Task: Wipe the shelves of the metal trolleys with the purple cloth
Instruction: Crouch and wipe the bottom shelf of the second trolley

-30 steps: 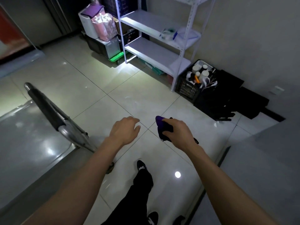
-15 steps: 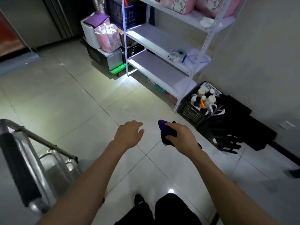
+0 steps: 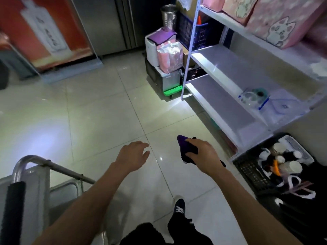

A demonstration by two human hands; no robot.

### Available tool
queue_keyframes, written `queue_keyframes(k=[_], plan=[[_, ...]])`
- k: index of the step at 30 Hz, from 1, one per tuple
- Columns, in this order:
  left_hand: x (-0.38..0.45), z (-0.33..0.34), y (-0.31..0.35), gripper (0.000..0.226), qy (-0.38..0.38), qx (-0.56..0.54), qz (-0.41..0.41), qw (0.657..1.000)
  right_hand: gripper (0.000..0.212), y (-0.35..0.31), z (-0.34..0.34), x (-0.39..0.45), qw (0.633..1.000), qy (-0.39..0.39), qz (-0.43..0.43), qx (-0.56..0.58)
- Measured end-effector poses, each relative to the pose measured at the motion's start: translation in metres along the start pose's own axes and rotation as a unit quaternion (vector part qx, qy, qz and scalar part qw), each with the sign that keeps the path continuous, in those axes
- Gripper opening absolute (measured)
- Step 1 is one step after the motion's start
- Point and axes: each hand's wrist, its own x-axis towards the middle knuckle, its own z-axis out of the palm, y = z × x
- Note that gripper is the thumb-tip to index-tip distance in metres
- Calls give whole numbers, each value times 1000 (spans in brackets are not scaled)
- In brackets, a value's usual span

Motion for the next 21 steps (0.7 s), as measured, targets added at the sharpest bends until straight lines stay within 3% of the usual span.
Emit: queue_keyframes(k=[11, 21], plan=[[80, -41, -124, 44, 72, -126, -214, 966, 55, -138, 48, 234, 968, -174, -177, -17], [129, -97, -285, 43, 122, -184, -341, 914, 54, -297, 126, 394, 927, -262, -263, -53]])
